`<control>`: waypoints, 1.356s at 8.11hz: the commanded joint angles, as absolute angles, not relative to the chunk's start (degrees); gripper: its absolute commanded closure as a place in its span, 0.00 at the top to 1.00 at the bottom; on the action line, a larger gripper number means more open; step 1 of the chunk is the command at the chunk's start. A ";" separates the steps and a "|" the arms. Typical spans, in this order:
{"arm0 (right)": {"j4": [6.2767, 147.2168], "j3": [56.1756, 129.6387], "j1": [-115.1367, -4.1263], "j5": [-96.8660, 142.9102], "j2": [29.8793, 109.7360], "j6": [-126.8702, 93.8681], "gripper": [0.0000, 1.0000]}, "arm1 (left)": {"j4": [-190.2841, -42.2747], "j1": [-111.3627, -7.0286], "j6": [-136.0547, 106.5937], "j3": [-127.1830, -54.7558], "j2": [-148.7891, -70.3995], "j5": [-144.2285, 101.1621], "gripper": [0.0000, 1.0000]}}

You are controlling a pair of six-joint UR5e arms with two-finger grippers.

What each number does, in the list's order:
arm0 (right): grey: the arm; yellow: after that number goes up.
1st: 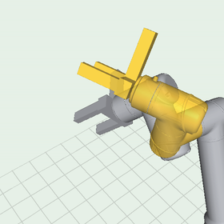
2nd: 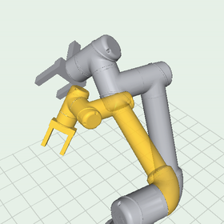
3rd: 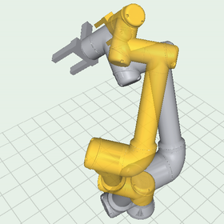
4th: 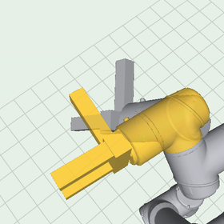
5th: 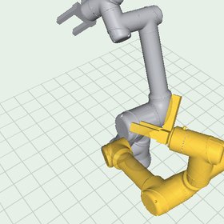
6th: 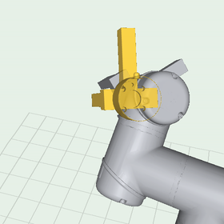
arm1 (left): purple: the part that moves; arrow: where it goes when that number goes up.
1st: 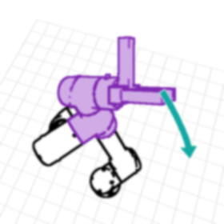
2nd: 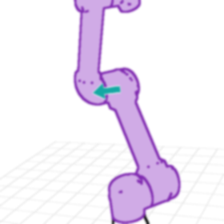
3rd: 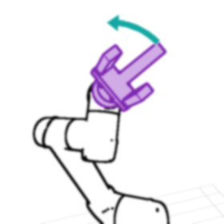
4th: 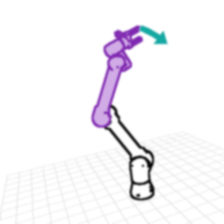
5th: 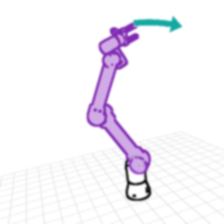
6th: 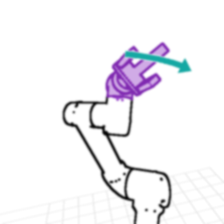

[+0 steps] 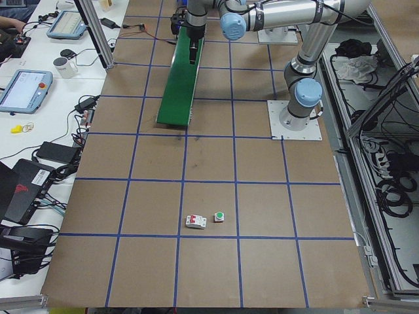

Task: Move capacitor from left to right
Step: 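Lift the capacitor with the right gripper and carry it toward the blue bin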

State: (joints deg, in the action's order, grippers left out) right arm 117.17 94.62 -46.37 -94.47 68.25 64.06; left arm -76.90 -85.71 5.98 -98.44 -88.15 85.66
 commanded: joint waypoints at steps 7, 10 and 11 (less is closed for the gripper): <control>89.85 92.12 -70.52 -90.18 91.66 28.89 1.00 | -76.90 -85.78 5.98 -98.35 -88.15 85.69 1.00; 87.80 90.18 -88.19 -90.87 91.85 4.99 1.00 | -76.90 -85.69 5.28 -97.91 -88.07 85.87 1.00; 88.59 90.18 -92.33 -90.88 91.76 -0.04 1.00 | -78.12 -85.35 5.27 -97.74 -87.89 85.87 1.00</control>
